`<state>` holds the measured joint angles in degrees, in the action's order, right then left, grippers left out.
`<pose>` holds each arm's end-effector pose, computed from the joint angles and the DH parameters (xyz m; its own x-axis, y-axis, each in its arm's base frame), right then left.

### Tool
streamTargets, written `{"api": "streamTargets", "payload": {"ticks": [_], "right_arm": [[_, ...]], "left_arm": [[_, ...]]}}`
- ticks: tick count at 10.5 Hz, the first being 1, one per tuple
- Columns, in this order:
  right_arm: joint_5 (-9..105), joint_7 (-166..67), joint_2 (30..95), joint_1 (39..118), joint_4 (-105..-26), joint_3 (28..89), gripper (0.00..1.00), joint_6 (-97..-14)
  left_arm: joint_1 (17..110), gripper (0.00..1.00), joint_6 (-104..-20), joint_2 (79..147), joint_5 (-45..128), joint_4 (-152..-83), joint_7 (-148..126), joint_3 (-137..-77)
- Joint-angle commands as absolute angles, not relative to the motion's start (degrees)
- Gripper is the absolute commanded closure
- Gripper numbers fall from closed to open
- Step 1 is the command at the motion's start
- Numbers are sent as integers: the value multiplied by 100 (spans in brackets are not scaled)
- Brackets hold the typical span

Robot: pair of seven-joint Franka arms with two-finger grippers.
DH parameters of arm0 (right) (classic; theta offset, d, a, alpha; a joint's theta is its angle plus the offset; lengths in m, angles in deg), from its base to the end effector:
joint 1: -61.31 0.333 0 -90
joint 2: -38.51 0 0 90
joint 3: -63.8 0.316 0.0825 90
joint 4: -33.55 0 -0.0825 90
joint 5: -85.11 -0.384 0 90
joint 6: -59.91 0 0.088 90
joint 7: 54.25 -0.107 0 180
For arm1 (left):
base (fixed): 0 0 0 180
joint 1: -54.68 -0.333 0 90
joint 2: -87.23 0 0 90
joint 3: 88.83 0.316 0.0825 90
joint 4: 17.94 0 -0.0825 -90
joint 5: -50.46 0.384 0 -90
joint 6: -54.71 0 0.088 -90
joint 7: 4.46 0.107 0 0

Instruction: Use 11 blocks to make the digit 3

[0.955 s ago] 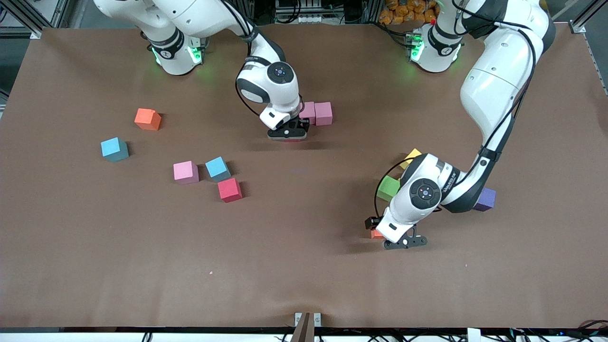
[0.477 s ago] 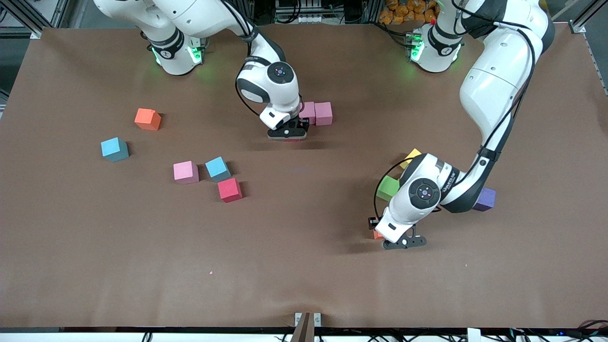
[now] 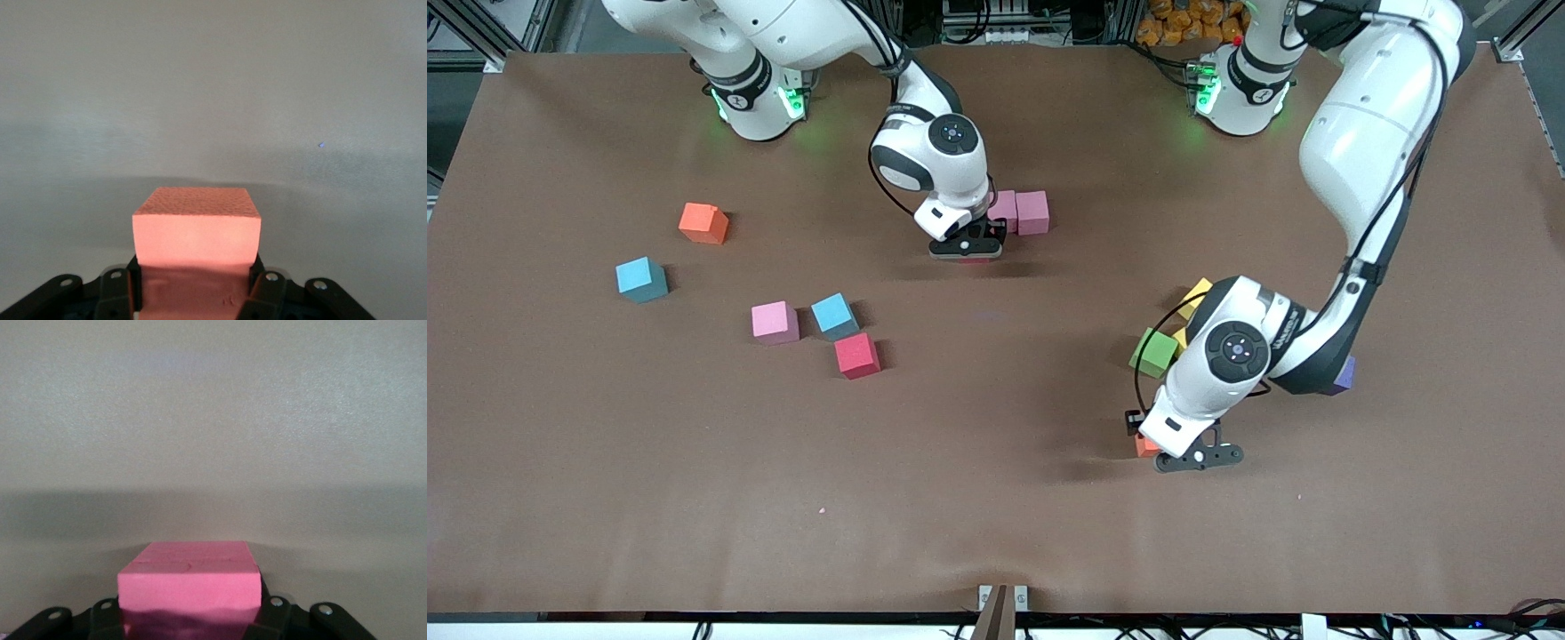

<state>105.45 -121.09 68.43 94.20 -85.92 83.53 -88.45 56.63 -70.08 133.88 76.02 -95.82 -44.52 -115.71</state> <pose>0.3503 0.4693 0.1863 0.9994 0.0079 0.0338 0.0085 -0.9998 -0.0178 0.6935 -0.2706 0.2767 0.9892 0.1021 0.1053 0.1005 -0.9947 0.0209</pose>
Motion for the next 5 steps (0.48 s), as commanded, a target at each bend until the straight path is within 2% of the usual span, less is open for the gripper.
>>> {"api": "streamTargets", "payload": {"ticks": [1,3,5], "right_arm": [[10682,-12254,6813,9445,-8686,8375,37,-8854],[10761,-12210,6813,9445,-8686,8367,36,-8845],[10876,-12210,6813,9445,-8686,8367,28,-8854]], "left_arm": [[5661,87,-6309,12786,7455,-9721,-4383,-11599],[5548,87,-5519,12207,7070,-9757,-4366,-11634],[5450,87,-4824,11714,6857,-9757,-4340,-11634]]}}
